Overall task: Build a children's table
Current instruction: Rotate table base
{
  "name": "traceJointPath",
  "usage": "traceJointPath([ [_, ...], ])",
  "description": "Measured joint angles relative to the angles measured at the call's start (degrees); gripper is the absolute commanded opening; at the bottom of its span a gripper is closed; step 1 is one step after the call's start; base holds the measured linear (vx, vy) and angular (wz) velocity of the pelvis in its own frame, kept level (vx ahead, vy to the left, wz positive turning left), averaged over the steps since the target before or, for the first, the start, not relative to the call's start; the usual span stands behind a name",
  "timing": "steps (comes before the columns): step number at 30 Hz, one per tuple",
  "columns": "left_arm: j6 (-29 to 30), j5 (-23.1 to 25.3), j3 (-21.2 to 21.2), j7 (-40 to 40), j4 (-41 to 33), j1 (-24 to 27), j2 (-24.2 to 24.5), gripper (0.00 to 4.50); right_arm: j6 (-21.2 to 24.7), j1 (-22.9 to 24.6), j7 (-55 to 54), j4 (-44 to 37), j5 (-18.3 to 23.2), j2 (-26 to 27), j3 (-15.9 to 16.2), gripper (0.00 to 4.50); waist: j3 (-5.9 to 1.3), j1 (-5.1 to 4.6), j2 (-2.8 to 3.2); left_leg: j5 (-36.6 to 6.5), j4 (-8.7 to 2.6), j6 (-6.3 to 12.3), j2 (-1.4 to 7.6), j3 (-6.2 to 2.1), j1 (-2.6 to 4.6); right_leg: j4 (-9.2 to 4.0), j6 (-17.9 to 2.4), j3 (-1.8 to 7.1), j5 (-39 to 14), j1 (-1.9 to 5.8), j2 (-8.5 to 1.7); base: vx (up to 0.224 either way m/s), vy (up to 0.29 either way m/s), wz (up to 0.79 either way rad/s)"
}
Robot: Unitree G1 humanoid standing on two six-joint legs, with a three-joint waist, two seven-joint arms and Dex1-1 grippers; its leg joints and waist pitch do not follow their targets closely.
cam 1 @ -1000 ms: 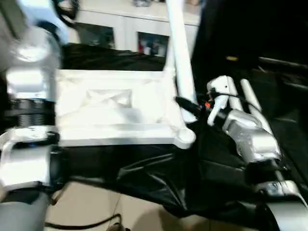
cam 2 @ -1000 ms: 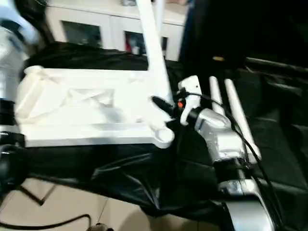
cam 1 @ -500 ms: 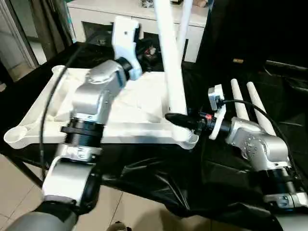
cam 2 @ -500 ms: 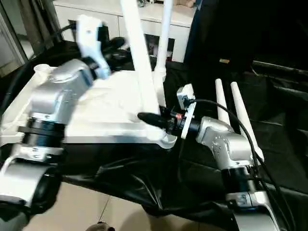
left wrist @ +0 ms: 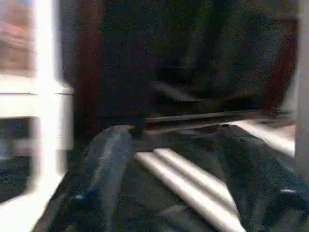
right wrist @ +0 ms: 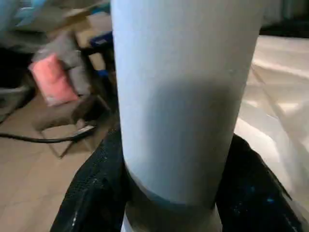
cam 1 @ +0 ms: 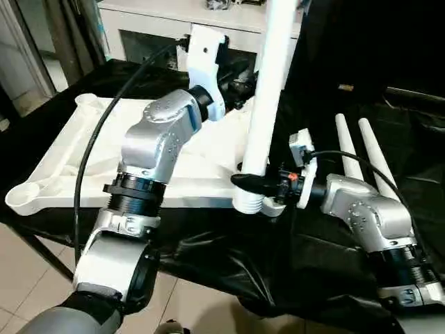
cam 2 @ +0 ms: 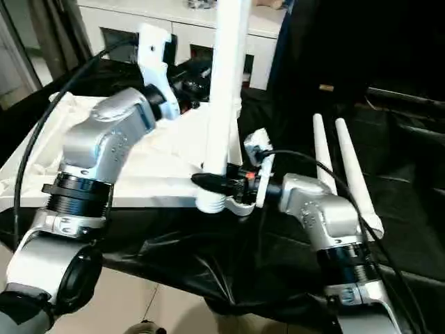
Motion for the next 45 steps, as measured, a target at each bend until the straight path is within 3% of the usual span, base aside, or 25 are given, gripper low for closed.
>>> traceJointPath([
  [3,3.13,-3.27,1.45,-3.80,-2.29,1.12,1.82,3.92,-0.12,-0.02,0.27,-0.96,1.11,-0.05,-0.12,1.93,-0.01,0.05,0.01,0.00,-0.03,0.00,0.00,0.00,0.02,-0.03,0.00,-0.01,-0.01,0.01,0.00,0.000,0.000,0.00],
  [7,11.30,-10.77,3.51,-11.37,-6.04,6.82,6.08,4.21,0.05,0.03,0.38,-0.83,1.64,-0.54,-0.91,1.93,0.00,-0.09,0.00,0.00,-0.02,-0.01,0.00,0.02,0.01,-0.03,-0.01,0.01,0.00,0.02,0.00,0.000,0.000,0.00],
  [11,14.90,-14.95,3.59,-14.32,-8.44,8.78,6.31,4.47,0.05,-0.06,-1.01,0.21,1.10,-0.15,-1.54,1.93,0.00,0.44,-0.02,0.01,-0.02,-0.01,-0.01,0.03,0.04,-0.05,-0.01,0.03,0.00,0.10,-0.01,0.000,0.000,0.00],
  [14,16.63,-17.13,4.07,-14.86,-9.98,10.01,6.28,4.50,-0.16,-0.06,-2.72,0.91,-0.60,-0.26,-1.23,1.93,0.00,0.31,-0.03,0.01,-0.02,-0.02,-0.01,0.02,0.07,-0.03,0.01,0.03,-0.02,0.10,-0.01,0.000,0.000,0.00],
  [19,17.56,-16.82,2.72,-14.08,-11.54,11.24,5.59,4.50,-1.78,-0.17,-4.83,0.92,-5.09,-0.83,2.37,1.93,0.01,0.16,-0.04,0.03,-0.10,-0.05,-0.01,0.02,0.10,-0.02,0.31,0.03,-0.20,0.08,0.00,0.000,0.000,0.00],
  [25,13.62,-11.68,1.11,-5.11,-9.74,10.62,1.86,4.50,-3.57,-1.54,-9.05,0.70,-9.60,0.66,5.12,1.93,0.02,-0.17,-0.05,0.03,-0.10,-0.05,-0.01,0.02,0.10,-0.07,0.36,0.05,-0.23,0.10,0.01,0.000,0.000,0.00],
  [30,10.56,-6.98,4.62,10.30,-5.87,7.49,-1.80,4.10,-5.75,-2.45,-18.90,1.38,-14.99,3.92,5.26,1.93,0.05,-0.72,-0.11,0.04,-0.10,-0.06,-0.01,0.02,0.07,-0.08,0.37,0.04,-0.22,0.07,0.01,0.000,0.000,0.00],
  [31,9.91,-6.59,5.75,13.00,-5.96,7.45,-2.64,3.80,-6.23,-2.64,-21.22,1.47,-16.12,4.97,5.24,1.93,0.05,-0.87,-0.10,0.03,-0.12,-0.06,-0.02,0.02,0.07,-0.09,0.36,0.05,-0.22,0.08,0.01,0.000,0.000,0.00],
  [36,6.94,-5.50,8.34,21.38,-6.11,7.44,-6.29,3.51,-6.25,-3.40,-28.36,2.79,-17.22,10.44,5.15,1.93,0.07,-1.05,-0.12,0.03,-0.29,-0.06,-0.02,0.03,0.02,-0.23,0.17,0.03,-0.11,0.02,0.04,0.000,0.000,0.00],
  [45,4.47,-5.09,11.09,28.48,-5.87,7.01,-10.14,2.68,-6.25,-4.10,-32.49,3.54,-18.98,13.03,5.15,1.93,0.08,-0.96,-0.15,0.00,-0.35,-0.02,-0.04,0.02,-0.17,-0.61,0.14,0.01,0.00,0.05,0.06,0.000,0.000,0.00],
])
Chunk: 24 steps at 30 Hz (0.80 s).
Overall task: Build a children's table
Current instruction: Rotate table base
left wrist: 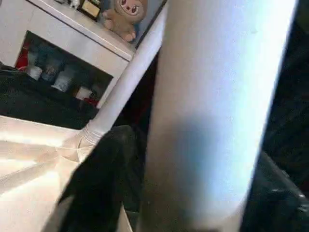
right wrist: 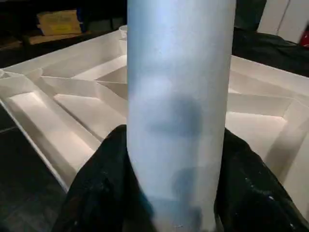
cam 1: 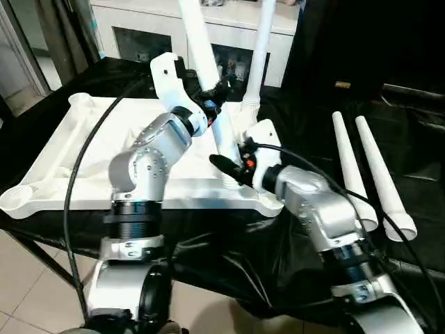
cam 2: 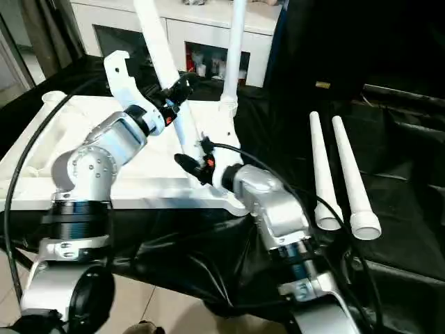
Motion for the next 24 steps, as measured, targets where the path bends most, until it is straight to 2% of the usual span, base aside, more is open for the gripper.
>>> traceJointPath([
  [4,-0.65,-0.41,0.00,0.60,-0.05,-0.04,-0.24,2.43,0.00,-0.31,-0.28,0.11,-0.02,0.02,0.00,1.93,0.11,-0.04,-0.20,0.01,-0.01,-0.01,0.01,0.00,0.02,0.04,0.01,-0.01,0.00,-0.01,0.00,0.000,0.000,0.00],
  [6,-0.80,-0.42,0.02,0.52,-0.05,-0.05,-0.17,2.11,0.00,-0.48,-0.24,0.17,-0.02,0.03,0.00,1.93,0.15,-0.05,-0.29,0.01,-0.01,-0.01,0.01,0.00,0.02,0.02,0.02,-0.01,0.00,-0.01,0.00,0.000,0.000,0.00],
  [10,-0.71,-0.46,-0.02,-0.74,-0.07,-0.13,1.50,1.94,-0.02,-1.29,0.10,0.69,0.08,0.57,-0.06,1.93,0.19,-0.16,-0.51,0.01,-0.02,-0.01,0.02,0.00,0.01,0.03,0.03,-0.01,0.00,-0.03,0.01,0.000,0.000,0.00],
  [11,-0.59,-0.46,-0.16,-1.60,-0.07,-0.19,2.16,1.92,-0.02,-1.77,0.50,1.16,0.41,0.61,-0.17,2.28,0.18,-0.13,-0.51,0.01,-0.02,-0.02,0.02,0.00,0.01,0.02,0.03,-0.01,0.00,-0.03,0.01,0.000,0.000,0.00],
  [12,-0.23,-0.53,-0.81,-3.19,-0.08,-0.19,3.05,1.92,0.11,-1.77,1.18,1.15,1.09,0.60,-0.48,2.28,0.18,-0.12,-0.51,0.01,-0.02,-0.02,0.02,0.00,0.02,0.02,0.03,-0.01,0.00,-0.03,0.01,0.000,0.000,0.00],
  [13,0.48,-1.16,-1.35,-5.96,-0.14,-0.20,4.38,1.88,0.88,-1.77,2.46,1.14,3.13,0.64,-1.54,2.63,0.20,-0.03,-0.47,0.01,-0.03,-0.02,0.01,0.00,0.01,0.02,0.02,-0.01,0.00,-0.03,0.01,0.000,0.000,0.00],
  [16,2.24,-2.87,-2.79,-12.95,-0.42,-0.14,6.89,1.86,3.69,-1.89,6.53,-0.34,8.88,-0.27,-5.13,2.76,0.22,0.28,-0.37,0.00,-0.03,0.00,-0.02,0.00,-0.03,-0.01,0.01,0.00,0.01,-0.02,0.00,0.000,0.000,0.00],
  [18,3.42,-3.68,-4.87,-17.54,-0.44,-0.11,8.82,1.85,5.72,-2.26,10.50,-2.68,11.36,-3.16,-5.49,3.03,0.22,0.31,-0.37,0.00,-0.02,0.00,-0.02,0.00,-0.02,-0.03,0.00,0.00,0.02,0.03,0.00,0.000,0.000,0.00],
  [20,4.86,-4.85,-6.44,-21.50,-0.51,-0.12,10.10,1.84,5.94,-2.35,14.12,-3.93,11.70,-6.13,-5.39,3.11,0.21,0.17,-0.35,0.01,-0.02,-0.01,-0.02,0.00,0.04,0.01,-0.01,0.01,0.03,0.05,0.00,0.000,0.000,0.00],
  [23,6.92,-6.08,-9.21,-27.85,-0.89,-0.11,12.49,1.84,7.63,-2.26,18.90,-4.14,12.06,-9.45,-4.01,3.16,0.23,-0.04,-0.30,0.03,-0.02,-0.05,0.02,0.00,0.13,0.14,-0.01,0.00,0.03,0.03,0.02,0.000,0.000,0.00],
  [24,7.50,-6.51,-9.97,-29.63,-1.30,-0.11,13.20,1.84,8.16,-2.15,20.17,-4.58,12.21,-10.25,-3.72,2.97,0.26,-0.12,-0.25,0.03,-0.02,-0.06,0.02,0.00,0.16,0.14,-0.03,0.01,0.04,0.03,0.02,0.000,0.000,0.00],
])
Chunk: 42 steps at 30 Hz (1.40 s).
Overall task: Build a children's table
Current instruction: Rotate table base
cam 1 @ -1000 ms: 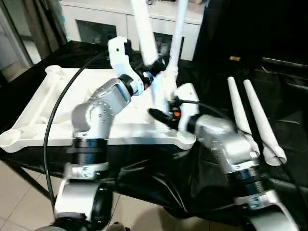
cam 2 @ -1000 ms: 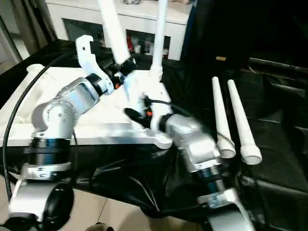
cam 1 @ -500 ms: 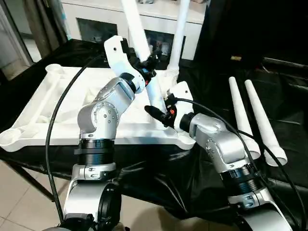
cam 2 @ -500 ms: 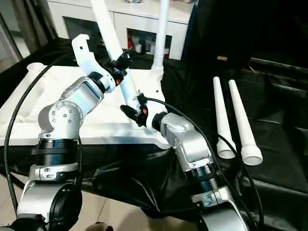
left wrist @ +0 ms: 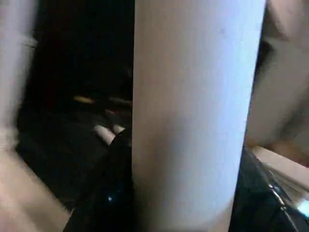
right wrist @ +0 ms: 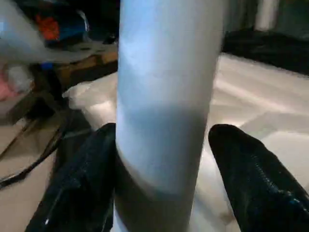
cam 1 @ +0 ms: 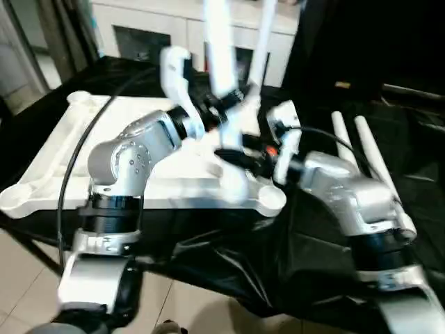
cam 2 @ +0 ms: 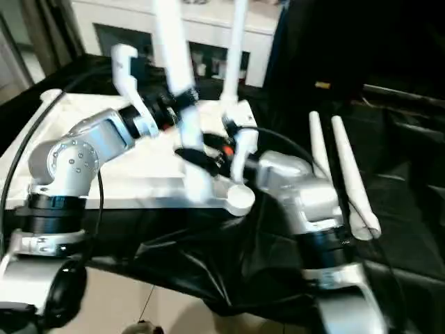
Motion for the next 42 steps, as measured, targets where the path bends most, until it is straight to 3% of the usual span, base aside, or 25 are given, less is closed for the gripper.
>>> traceJointPath([
  [7,2.48,-3.01,-0.78,-7.38,-1.36,0.00,2.66,1.84,4.10,0.13,4.67,-2.11,2.81,-2.61,1.54,2.37,0.00,0.04,0.10,0.01,0.03,-0.01,0.00,0.01,0.07,0.04,-0.04,0.02,0.03,0.03,0.00,0.000,0.000,0.00],
  [12,3.30,-3.76,-0.52,-8.23,-1.68,0.02,3.45,1.84,5.29,0.12,5.37,-2.80,3.47,-2.70,1.61,2.00,-0.01,0.19,0.12,0.01,0.03,-0.01,0.00,0.02,0.07,0.04,-0.06,0.03,0.03,0.05,0.00,0.000,0.000,0.00],
  [18,3.09,-3.76,0.12,-7.24,-2.21,0.25,3.51,1.84,4.73,0.10,3.83,-2.81,3.53,-1.39,1.58,1.89,-0.02,0.10,0.09,0.01,0.04,-0.01,0.01,0.02,0.08,0.06,-0.06,0.03,0.03,0.05,0.00,0.000,0.000,0.00],
  [19,2.82,-3.61,0.16,-6.41,-2.21,0.25,3.39,1.84,4.36,0.10,3.46,-2.61,3.52,-1.18,1.54,1.89,-0.02,0.11,0.09,0.01,0.04,-0.01,0.00,0.02,0.08,0.05,-0.06,0.04,0.03,0.05,0.00,0.000,0.000,0.00],
  [22,0.81,-0.87,0.84,0.66,-1.78,0.15,0.93,2.54,3.34,-0.17,-1.09,-0.83,2.59,1.18,0.70,1.88,-0.03,0.10,0.11,0.01,0.05,-0.01,0.00,0.02,0.12,0.05,-0.06,0.04,0.04,0.09,0.00,0.000,0.000,0.00],
  [25,-3.02,5.44,-0.17,7.73,-0.96,0.23,0.15,2.65,2.92,-0.05,-6.48,0.14,-0.51,2.99,0.45,1.88,-0.02,0.12,0.10,0.02,0.05,-0.04,0.00,0.00,0.10,0.04,-0.05,0.03,0.04,0.08,0.00,0.000,0.000,0.00],
  [29,-4.93,7.92,0.60,15.16,-1.44,1.00,-3.66,3.02,2.76,-0.02,-10.67,-0.02,-1.59,5.70,0.37,1.88,-0.05,0.09,0.02,0.01,0.03,-0.02,0.00,0.00,0.03,-0.04,-0.02,0.03,0.02,0.07,0.00,0.000,0.000,0.00],
  [31,-4.91,8.05,0.50,16.63,-1.72,1.89,-4.43,3.02,2.64,-0.05,-12.38,-0.10,-1.88,6.73,0.53,1.88,-0.04,0.09,0.02,0.01,0.02,-0.02,0.00,0.01,-0.01,-0.03,-0.02,0.03,0.02,0.03,0.00,0.000,0.000,0.00],
  [32,-4.92,8.33,0.52,17.35,-1.73,2.17,-4.64,2.79,2.59,-0.12,-12.97,-0.09,-2.32,6.87,0.66,1.87,-0.05,0.09,0.02,0.01,0.02,-0.02,0.00,0.01,0.00,-0.03,-0.02,0.02,0.02,0.02,0.00,0.000,0.000,0.00],
  [37,-6.25,9.71,1.98,23.88,-1.45,2.21,-8.49,2.42,1.87,-2.00,-17.35,1.79,-4.24,8.97,0.68,1.87,-0.04,0.03,0.03,0.02,0.03,-0.03,0.00,0.00,0.00,-0.03,-0.02,0.02,0.05,0.03,0.00,0.000,0.000,0.00],
  [42,-7.47,9.45,2.50,25.27,-1.09,2.18,-9.45,2.02,1.42,-2.23,-18.49,1.89,-4.98,9.25,0.76,1.87,-0.05,0.08,0.03,0.02,0.02,-0.03,0.00,0.00,0.00,-0.07,-0.01,0.02,0.04,0.04,0.00,0.000,0.000,0.00],
])
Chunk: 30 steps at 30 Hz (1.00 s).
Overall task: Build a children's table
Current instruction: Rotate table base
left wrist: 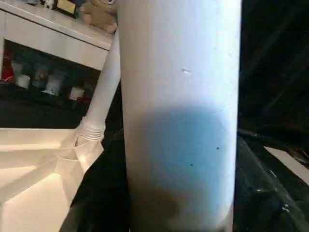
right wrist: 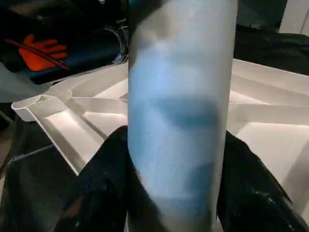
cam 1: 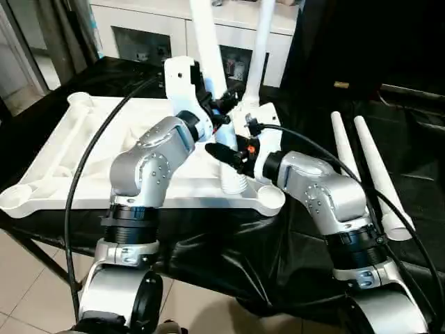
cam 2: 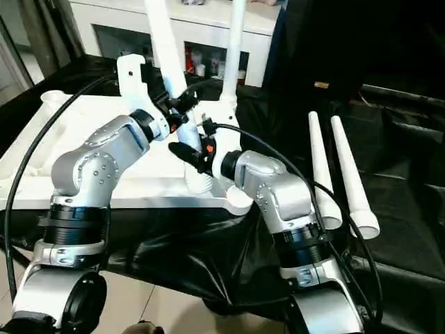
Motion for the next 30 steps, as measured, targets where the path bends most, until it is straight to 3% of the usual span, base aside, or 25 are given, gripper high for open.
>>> traceJointPath([
  [6,-0.41,-1.19,0.88,-0.93,0.23,-0.01,0.15,1.86,-0.16,-0.30,-0.58,-0.03,-0.28,0.38,0.07,1.87,0.01,-0.02,-0.10,0.00,-0.02,0.00,0.01,0.01,-0.01,0.00,0.01,-0.01,-0.01,-0.02,0.00,0.000,0.000,0.00],
  [7,-0.38,-1.30,0.82,-1.93,0.21,-0.01,0.57,1.86,-0.06,-0.40,-0.53,-0.03,-0.04,0.44,0.04,2.43,0.02,-0.03,-0.10,0.00,-0.02,0.00,0.01,0.01,-0.01,0.00,0.01,0.00,-0.01,-0.02,0.00,0.000,0.000,0.00],
  [10,-0.08,-2.90,0.67,-6.26,-0.17,-0.01,2.48,1.86,0.41,-0.47,0.97,-0.04,2.30,0.31,-1.53,2.60,0.02,-0.01,-0.10,0.00,-0.02,0.00,0.01,0.01,-0.01,0.01,0.01,0.00,-0.01,-0.02,0.00,0.000,0.000,0.00],
  [14,2.84,-6.65,-0.13,-14.36,-1.69,-0.01,5.81,1.85,3.95,-0.63,8.55,-1.06,7.12,-3.58,-2.72,2.98,0.02,0.34,-0.09,0.00,-0.02,0.01,-0.01,0.01,-0.02,-0.01,0.01,0.00,-0.01,-0.01,-0.01,0.000,0.000,0.00],
  [19,6.41,-12.23,0.46,-22.62,-2.14,-0.30,8.98,1.85,10.57,-0.40,17.44,-4.41,10.53,-10.60,-1.46,3.27,0.01,0.27,-0.12,0.01,-0.01,-0.01,0.00,0.01,0.03,0.09,0.00,0.00,0.00,-0.01,-0.01,0.000,0.000,0.00],
  [21,7.54,-13.45,0.60,-25.33,-2.23,-0.40,10.24,1.85,11.64,0.13,18.86,-4.87,11.08,-11.38,-0.77,3.27,0.01,0.04,-0.11,0.01,-0.01,-0.01,0.00,0.01,0.11,0.14,0.00,0.01,-0.01,0.00,0.00,0.000,0.000,0.00],
  [24,8.66,-14.63,0.00,-29.40,-3.55,-0.31,12.19,1.85,13.00,0.12,19.66,-5.43,12.20,-11.45,-0.02,2.91,0.01,-0.04,-0.11,0.02,-0.01,-0.03,0.01,0.01,0.11,0.18,-0.01,0.01,0.00,-0.03,0.00,0.000,0.000,0.00],
  [26,9.05,-14.93,0.19,-29.90,-4.11,-0.31,12.52,1.85,13.24,0.10,19.74,-5.78,13.01,-11.24,0.00,2.88,0.01,0.01,-0.11,0.02,0.01,-0.03,0.01,0.02,0.12,0.18,-0.01,0.01,0.00,0.00,-0.01,0.000,0.000,0.00],
  [30,9.34,-15.09,0.32,-29.98,-4.14,-0.24,12.53,1.85,13.82,0.09,19.77,-5.64,13.51,-10.60,-0.03,2.38,0.01,0.25,-0.11,0.02,0.06,-0.03,0.00,0.02,0.10,0.18,-0.01,0.01,0.00,0.03,-0.02,0.000,0.000,0.00],
])
